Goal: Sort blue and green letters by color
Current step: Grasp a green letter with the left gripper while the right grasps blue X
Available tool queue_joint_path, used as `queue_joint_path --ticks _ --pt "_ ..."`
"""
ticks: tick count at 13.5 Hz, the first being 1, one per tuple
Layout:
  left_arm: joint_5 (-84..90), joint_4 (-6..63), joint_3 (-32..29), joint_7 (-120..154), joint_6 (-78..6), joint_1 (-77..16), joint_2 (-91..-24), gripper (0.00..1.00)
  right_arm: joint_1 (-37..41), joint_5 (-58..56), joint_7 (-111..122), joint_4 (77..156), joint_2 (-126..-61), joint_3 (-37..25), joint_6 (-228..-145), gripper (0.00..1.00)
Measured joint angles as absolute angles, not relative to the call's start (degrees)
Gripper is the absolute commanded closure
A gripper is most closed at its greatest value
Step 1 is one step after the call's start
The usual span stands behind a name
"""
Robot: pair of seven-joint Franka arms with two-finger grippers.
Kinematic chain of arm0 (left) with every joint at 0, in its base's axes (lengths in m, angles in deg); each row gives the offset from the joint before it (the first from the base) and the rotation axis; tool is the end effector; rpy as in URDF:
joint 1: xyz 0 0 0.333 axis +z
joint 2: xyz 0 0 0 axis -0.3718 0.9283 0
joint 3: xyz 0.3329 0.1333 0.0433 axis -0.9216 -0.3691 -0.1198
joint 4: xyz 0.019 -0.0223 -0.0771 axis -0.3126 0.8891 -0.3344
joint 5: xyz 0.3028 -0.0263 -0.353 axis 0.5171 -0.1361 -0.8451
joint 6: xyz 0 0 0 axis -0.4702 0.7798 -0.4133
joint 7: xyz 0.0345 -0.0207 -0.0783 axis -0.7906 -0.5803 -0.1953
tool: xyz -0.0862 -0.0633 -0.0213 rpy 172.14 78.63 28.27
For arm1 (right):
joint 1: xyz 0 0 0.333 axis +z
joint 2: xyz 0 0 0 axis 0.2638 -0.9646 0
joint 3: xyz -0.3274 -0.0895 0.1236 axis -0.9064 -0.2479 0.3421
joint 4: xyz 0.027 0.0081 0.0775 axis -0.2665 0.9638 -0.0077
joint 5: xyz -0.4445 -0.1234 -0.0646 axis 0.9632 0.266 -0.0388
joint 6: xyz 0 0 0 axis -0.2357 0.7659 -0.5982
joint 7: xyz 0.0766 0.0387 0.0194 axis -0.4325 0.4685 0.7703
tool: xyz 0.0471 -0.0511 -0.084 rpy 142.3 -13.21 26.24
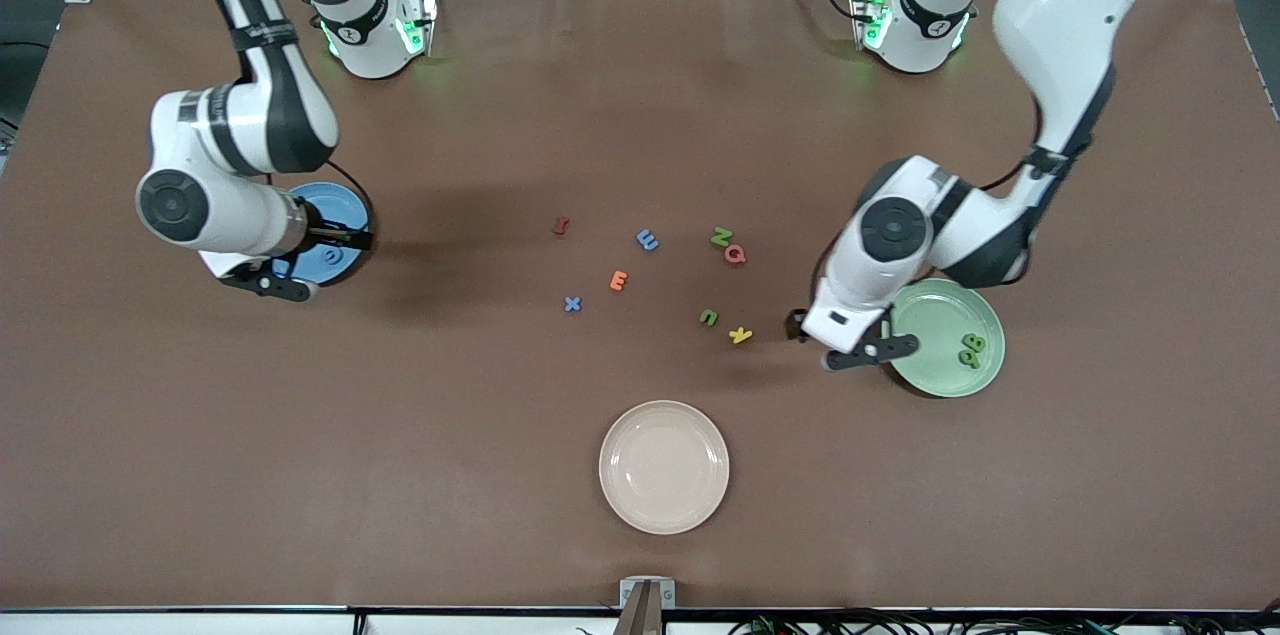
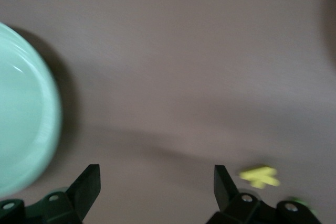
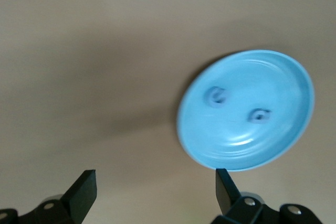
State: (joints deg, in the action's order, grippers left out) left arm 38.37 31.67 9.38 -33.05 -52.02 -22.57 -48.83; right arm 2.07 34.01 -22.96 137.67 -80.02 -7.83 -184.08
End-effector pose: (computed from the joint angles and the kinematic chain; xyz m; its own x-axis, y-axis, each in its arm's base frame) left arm 0.6545 -0.3303 0.2376 0.9723 0.2247 0.0642 0.2265 -0.9737 -0.0223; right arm 0.5910 0.1078 0.3142 0.9259 -0.2636 -0.2707 -0.2425 -0.9640 0.1093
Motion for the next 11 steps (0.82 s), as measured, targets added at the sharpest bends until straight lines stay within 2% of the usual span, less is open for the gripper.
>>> queue_joint_path --ticks 4,7,11 --pt "38.4 26.1 9.1 -49.4 -52.0 -29.9 -43.4 0.23 11.0 29.6 -35.9 130.5 -86.8 -7.5 -188.4 0.00" --pt "38.4 22.2 7.6 -60.4 -52.0 -34.9 -39.4 0.29 13.9 27.0 -37.3 129.1 -91.7 -7.6 -195.5 0.00" --pt "38.4 19.9 7.2 -72.4 -52.0 -36.9 -36.1 0.35 19.6 26.8 -37.2 127.6 -96.5 -7.5 -204.2 0.01"
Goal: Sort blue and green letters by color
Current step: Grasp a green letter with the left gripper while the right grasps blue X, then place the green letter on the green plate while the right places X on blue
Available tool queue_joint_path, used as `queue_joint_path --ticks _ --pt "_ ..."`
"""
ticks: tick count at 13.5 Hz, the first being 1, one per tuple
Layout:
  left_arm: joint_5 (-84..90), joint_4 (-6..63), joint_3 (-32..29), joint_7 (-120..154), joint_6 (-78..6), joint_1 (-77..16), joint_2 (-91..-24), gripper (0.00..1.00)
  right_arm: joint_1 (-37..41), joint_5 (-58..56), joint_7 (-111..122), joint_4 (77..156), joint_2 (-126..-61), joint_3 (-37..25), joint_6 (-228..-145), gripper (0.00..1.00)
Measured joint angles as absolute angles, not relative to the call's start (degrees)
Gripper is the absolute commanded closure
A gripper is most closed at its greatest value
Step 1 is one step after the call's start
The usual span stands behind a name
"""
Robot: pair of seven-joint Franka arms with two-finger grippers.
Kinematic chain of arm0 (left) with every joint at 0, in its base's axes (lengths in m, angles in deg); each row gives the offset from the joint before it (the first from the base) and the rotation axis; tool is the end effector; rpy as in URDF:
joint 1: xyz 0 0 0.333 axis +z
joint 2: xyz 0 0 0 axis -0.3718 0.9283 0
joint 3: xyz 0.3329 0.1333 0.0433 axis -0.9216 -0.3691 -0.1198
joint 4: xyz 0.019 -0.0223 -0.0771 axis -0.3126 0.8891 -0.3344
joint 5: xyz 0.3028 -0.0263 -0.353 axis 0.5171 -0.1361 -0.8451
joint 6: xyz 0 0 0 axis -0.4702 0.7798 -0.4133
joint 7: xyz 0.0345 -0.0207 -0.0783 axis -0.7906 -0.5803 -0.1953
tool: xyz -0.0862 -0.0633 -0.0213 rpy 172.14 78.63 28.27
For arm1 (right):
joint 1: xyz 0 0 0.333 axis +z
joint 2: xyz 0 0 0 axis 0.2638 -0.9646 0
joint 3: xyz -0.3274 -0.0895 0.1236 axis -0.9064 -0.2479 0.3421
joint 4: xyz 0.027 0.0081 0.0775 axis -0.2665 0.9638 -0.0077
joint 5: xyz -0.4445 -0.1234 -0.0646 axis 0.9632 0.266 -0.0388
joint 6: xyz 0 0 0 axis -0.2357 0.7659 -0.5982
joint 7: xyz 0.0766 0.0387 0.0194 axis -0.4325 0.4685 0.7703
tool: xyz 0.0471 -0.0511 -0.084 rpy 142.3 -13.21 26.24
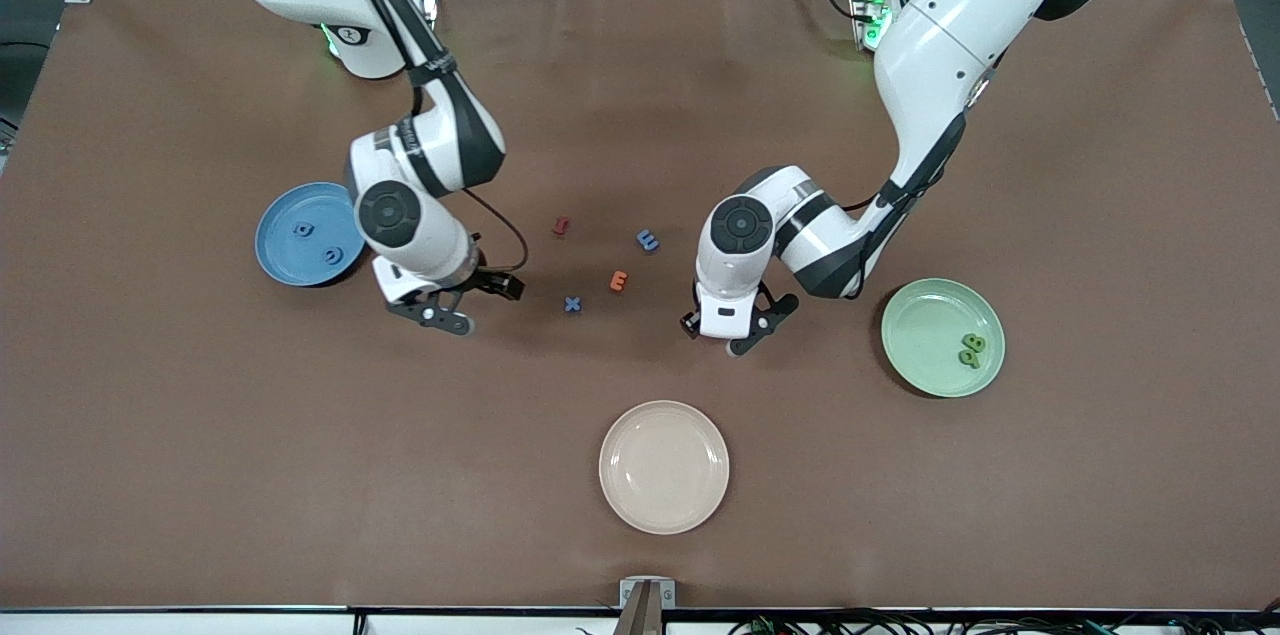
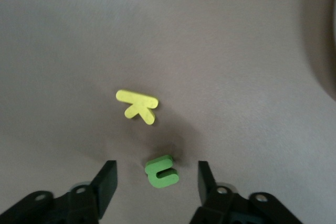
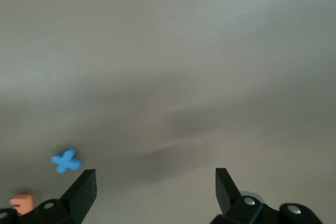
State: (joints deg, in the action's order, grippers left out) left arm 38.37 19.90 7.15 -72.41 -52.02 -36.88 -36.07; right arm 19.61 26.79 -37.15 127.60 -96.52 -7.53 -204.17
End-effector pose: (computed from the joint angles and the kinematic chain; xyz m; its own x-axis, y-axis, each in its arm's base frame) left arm 0.6183 -0.4758 0.1685 0.7265 0.6872 0.0014 0.6871 -0.7264 0.0164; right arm 0.6097 0.3297 0.2328 0.9578 -0.2757 -0.0817 -0.2776 -0.9606 -0.0130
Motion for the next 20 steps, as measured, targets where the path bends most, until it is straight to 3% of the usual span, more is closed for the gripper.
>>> queue_joint_path --ticks 2,6,9,10,16,20 --pt "38.4 19.7 7.1 -75.8 -52.0 -36.9 -35.4 0.37 22.7 26.8 -37.1 124.4 -99.0 -7.5 -204.8 0.04" --pt "38.4 19.6 7.1 -78.5 -52.0 -36.9 -34.6 0.46 27.3 26.8 -37.3 120.1 -104.2 -7.6 -208.6 0.25" --pt "38.4 19.3 7.1 -79.4 -52.0 -36.9 -34.5 0.95 28.0 26.8 -37.3 119.8 -106.7 -7.7 -211.0 0.31" --pt "38.4 19.2 7.1 -79.3 -52.0 -36.9 -34.5 0.99 28.0 26.8 -37.3 119.7 -107.2 -7.7 -211.3 0.31" --pt "38.5 18.1 7.1 -71.4 -49.2 -33.5 -36.4 1.00 28.0 27.3 -37.2 119.5 -108.5 -7.8 -212.4 0.36" --pt "38.5 18.1 7.5 -63.2 -45.1 -28.5 -42.1 1.00 28.1 27.6 -37.2 118.8 -109.7 -7.8 -213.2 0.47"
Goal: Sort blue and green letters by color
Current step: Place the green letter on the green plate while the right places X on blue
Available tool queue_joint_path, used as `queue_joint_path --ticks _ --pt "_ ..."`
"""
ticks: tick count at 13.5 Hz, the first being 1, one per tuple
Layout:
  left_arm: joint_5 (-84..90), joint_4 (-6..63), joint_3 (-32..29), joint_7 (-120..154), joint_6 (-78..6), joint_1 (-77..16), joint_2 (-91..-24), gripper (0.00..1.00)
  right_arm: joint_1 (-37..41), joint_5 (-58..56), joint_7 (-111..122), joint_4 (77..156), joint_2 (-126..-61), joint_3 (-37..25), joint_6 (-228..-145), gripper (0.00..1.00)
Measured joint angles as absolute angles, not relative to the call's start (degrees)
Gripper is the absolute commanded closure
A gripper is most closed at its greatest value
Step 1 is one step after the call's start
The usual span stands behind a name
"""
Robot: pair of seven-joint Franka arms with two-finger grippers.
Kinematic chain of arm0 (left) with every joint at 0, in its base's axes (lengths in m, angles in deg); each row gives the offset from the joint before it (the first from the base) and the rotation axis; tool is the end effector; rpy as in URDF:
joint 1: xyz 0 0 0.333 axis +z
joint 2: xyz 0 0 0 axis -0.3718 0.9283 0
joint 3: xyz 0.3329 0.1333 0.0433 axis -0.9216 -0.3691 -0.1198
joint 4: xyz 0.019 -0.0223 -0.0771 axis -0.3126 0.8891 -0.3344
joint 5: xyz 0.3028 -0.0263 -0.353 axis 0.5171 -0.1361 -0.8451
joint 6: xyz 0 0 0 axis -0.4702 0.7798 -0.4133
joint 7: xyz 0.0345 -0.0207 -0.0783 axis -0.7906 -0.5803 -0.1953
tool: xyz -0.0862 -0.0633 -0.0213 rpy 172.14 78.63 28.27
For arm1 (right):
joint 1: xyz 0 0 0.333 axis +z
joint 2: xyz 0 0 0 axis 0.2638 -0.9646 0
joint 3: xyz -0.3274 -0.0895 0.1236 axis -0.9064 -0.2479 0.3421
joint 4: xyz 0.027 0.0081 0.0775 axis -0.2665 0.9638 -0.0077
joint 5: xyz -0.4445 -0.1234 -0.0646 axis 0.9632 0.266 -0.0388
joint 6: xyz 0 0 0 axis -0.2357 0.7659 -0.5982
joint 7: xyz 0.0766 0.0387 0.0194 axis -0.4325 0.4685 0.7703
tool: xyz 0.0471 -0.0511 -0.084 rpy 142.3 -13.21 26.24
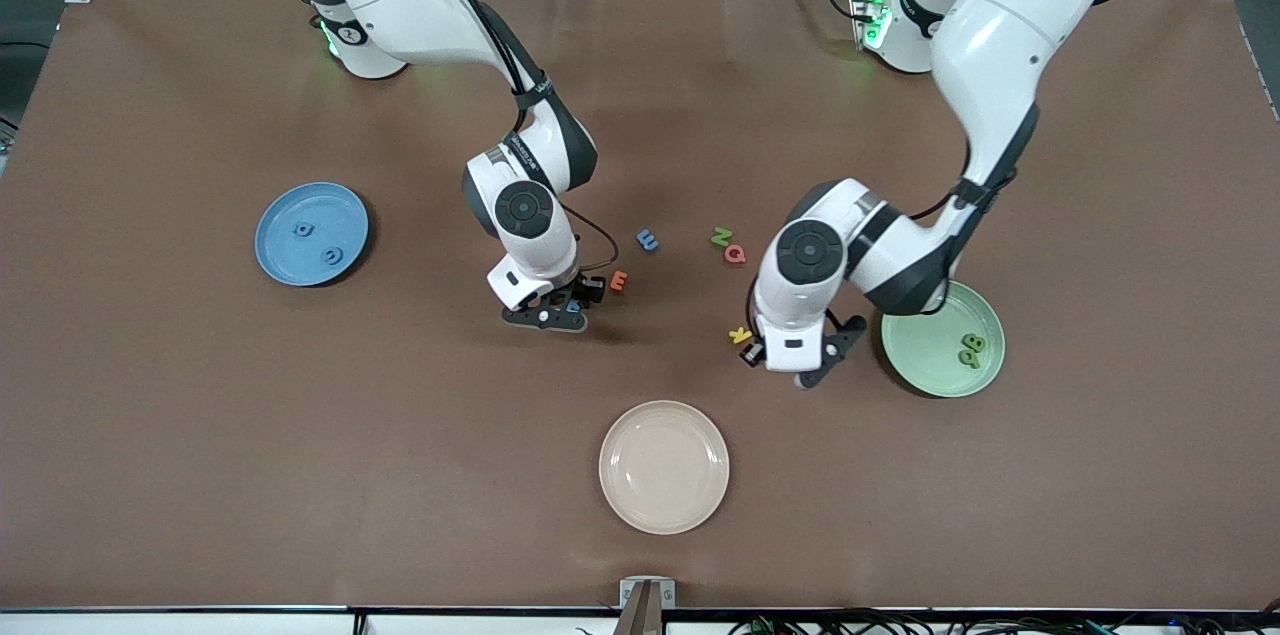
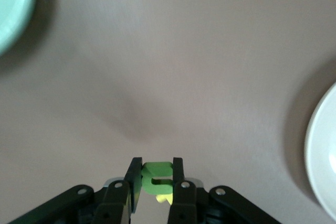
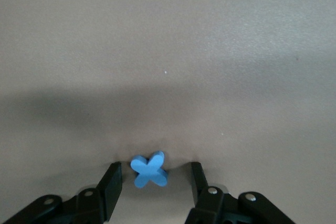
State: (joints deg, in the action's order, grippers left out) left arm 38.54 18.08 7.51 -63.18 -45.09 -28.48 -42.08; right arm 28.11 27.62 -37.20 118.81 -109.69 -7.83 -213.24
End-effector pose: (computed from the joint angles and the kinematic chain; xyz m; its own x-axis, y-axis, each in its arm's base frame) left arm 0.6952 -0.3767 0.2501 0.7289 0.6806 0.0744 0.6821 -0.7312 0.0059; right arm 0.5940 0.4405 0.1521 0.9925 -0.1210 0.0148 -0.1205 -0.9922 -0.0306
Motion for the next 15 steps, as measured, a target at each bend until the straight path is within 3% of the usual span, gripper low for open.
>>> queue_joint_path --ticks 3,6,7,11,15 --pt "38.5 19.3 7.6 -55.3 -44.7 -24.4 -44.3 1.00 28.1 27.7 -37.2 118.6 -109.7 -7.9 -213.4 0.60" --pt "38.5 21.6 7.5 -46.5 -44.6 -19.3 -45.0 1.00 28.1 27.9 -37.1 118.4 -109.7 -8.0 -213.4 0.93" --pt "38.5 22.4 7.5 -44.0 -44.6 -17.4 -45.1 1.00 28.1 27.9 -37.1 118.4 -109.7 -8.1 -213.4 0.99" --pt "38.5 24.7 7.6 -35.0 -44.6 -11.5 -45.7 0.99 28.1 27.9 -37.2 118.1 -109.7 -8.5 -212.6 1.00" --pt "38.6 25.4 7.5 -26.6 -44.6 -7.2 -45.8 0.99 26.0 28.0 -34.9 116.6 -107.7 -10.0 -200.1 1.00"
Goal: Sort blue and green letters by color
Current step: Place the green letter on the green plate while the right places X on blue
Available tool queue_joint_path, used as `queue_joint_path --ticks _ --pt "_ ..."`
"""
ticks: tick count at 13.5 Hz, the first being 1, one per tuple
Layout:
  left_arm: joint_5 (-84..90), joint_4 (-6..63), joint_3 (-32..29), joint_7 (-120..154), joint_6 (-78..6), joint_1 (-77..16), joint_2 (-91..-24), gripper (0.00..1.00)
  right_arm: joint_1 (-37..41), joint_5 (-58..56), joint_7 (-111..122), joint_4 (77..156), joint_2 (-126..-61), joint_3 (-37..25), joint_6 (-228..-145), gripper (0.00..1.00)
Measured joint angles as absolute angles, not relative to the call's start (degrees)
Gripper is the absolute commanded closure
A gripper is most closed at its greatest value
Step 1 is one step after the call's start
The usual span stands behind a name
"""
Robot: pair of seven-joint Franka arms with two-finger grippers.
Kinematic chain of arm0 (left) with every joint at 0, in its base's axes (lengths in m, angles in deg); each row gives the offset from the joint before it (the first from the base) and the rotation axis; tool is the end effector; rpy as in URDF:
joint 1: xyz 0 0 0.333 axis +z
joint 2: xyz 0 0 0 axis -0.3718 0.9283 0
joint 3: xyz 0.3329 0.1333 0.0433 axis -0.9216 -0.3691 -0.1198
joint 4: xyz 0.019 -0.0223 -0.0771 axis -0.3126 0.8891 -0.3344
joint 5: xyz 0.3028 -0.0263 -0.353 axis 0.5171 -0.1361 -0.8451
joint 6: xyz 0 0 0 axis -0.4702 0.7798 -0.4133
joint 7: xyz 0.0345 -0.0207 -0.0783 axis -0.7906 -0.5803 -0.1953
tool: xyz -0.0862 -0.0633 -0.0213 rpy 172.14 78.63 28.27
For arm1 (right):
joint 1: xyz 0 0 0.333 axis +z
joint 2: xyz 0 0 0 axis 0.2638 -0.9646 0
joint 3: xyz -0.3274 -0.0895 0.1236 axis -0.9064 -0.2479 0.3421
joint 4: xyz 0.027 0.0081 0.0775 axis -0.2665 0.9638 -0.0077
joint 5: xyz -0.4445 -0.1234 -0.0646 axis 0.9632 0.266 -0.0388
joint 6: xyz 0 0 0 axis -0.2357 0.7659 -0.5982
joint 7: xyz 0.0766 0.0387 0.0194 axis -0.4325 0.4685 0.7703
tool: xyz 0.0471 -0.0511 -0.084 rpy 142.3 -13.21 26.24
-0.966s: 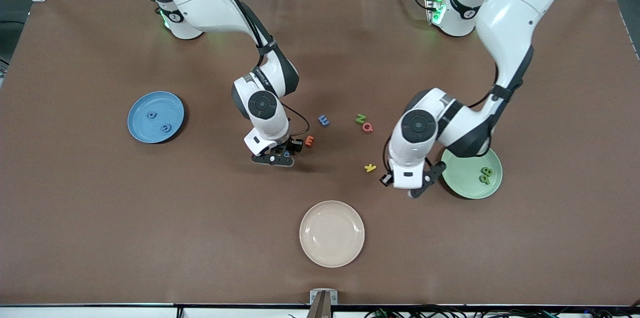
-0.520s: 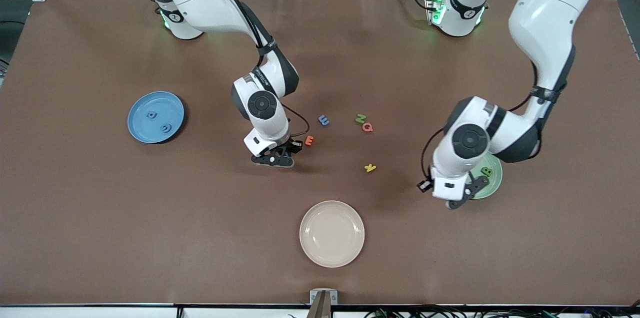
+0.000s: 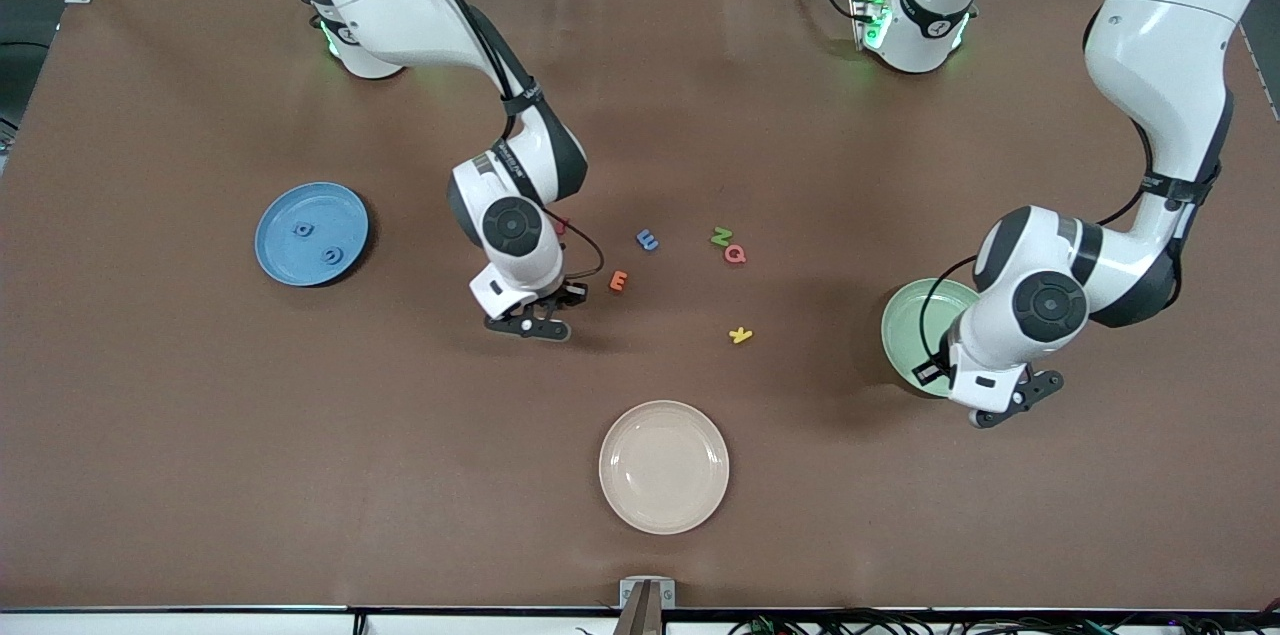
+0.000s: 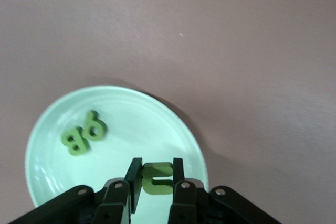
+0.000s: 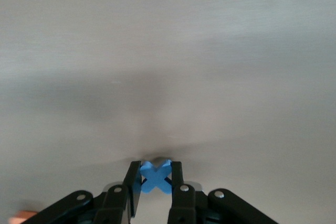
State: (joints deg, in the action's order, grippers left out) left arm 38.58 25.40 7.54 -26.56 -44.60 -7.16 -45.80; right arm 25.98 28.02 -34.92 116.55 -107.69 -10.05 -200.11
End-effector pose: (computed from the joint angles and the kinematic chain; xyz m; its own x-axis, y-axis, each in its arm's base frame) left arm 0.7449 -0.1094 0.2355 0.9033 0.4286 0.0196 0.4283 -0.8980 -0.1004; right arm 0.6187 0.3985 0.1787 0.9852 -0.1414 -0.0968 -0.1349 -0.9883 0.0707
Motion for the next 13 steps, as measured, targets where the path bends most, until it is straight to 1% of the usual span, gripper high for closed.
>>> queue_joint_path --ticks 2,5,6,7,9,11,12,13 --pt "38.6 26.0 7.5 -22.4 -44.6 -5.3 -45.8 0.99 23.9 28.6 -29.5 116.3 -104.6 -12.3 -189.4 1.00" --pt "38.6 27.6 7.4 -18.2 -44.6 -3.2 -45.8 0.98 20.5 28.9 -15.8 116.4 -100.3 -17.5 -173.1 1.00" --pt "38.7 28.0 7.4 -16.9 -44.6 -2.5 -45.8 0.97 18.8 28.9 -10.5 116.6 -99.5 -19.0 -169.0 1.00" --pt "39.0 28.4 7.3 -15.8 -44.6 -1.9 -45.8 0.96 16.6 28.9 -5.3 117.1 -99.0 -20.0 -166.6 1.00" --pt "40.0 29.1 7.3 -14.7 -44.7 -0.6 -45.6 0.90 11.0 29.2 5.0 119.8 -98.1 -20.7 -165.6 1.00" --pt "40.0 29.4 7.3 -14.4 -44.7 0.0 -45.4 0.75 5.7 31.5 12.7 122.8 -96.9 -20.8 -166.3 1.00" --pt "40.0 29.5 7.3 -14.4 -44.7 -0.1 -45.4 0.58 4.1 33.0 14.7 124.5 -96.1 -20.8 -167.4 1.00" --pt "40.0 29.5 7.4 -14.4 -44.7 -0.1 -45.4 0.21 3.3 34.3 15.5 126.4 -95.0 -20.8 -168.8 1.00"
